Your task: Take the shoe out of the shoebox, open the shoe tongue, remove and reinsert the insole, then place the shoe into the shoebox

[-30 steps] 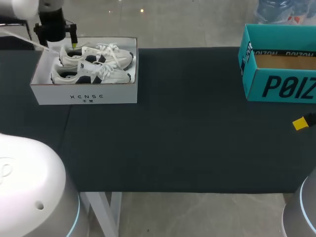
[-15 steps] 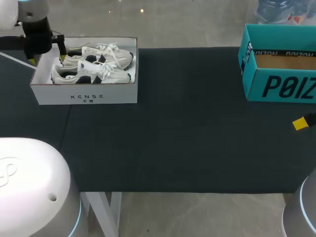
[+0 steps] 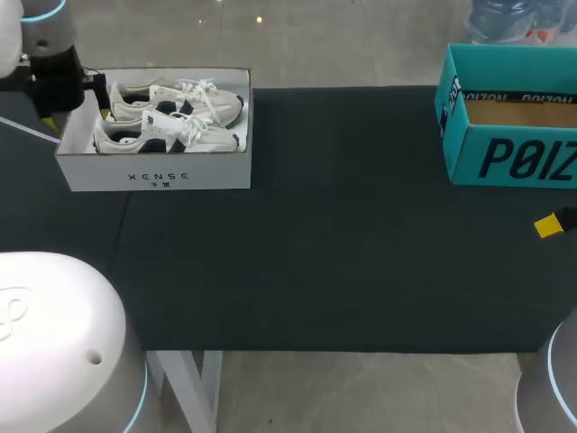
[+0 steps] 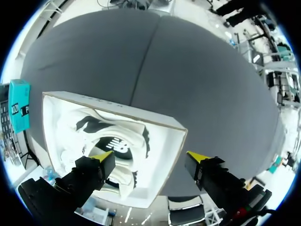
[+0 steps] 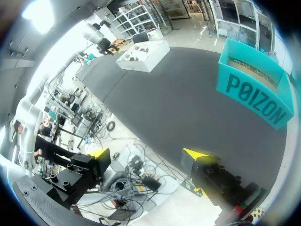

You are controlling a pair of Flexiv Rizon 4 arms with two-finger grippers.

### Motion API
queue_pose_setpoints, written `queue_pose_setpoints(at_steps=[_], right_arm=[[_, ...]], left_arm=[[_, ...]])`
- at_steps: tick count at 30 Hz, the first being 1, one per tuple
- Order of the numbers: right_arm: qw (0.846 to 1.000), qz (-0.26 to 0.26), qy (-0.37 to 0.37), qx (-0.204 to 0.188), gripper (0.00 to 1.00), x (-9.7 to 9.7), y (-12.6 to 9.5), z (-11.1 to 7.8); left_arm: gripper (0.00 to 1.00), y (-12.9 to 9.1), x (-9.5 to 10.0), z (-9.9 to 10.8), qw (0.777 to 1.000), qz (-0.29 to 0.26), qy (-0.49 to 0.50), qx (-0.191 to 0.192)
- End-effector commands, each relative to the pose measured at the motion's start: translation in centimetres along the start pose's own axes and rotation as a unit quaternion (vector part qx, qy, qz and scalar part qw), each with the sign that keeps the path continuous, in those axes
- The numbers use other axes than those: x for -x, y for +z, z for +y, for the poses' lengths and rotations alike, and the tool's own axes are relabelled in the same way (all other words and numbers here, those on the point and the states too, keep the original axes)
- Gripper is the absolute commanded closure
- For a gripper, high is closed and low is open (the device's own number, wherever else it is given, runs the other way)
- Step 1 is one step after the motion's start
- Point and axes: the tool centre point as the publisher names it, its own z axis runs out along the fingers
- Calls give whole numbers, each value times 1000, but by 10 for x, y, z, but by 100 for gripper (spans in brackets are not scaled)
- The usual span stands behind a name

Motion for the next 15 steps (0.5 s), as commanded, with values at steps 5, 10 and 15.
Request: queue_pose_setpoints(at_steps=[5, 10, 15], right_arm=[[1000, -1, 0, 0, 0, 0, 0, -1], [1000, -1, 0, 0, 0, 0, 0, -1], [1000, -1, 0, 0, 0, 0, 0, -1]], left_arm=[[0, 31, 3, 24, 1000, 9, 12, -17], [0, 49, 9, 27, 999, 28, 39, -25], [0, 60, 13, 33, 998, 37, 47, -33]])
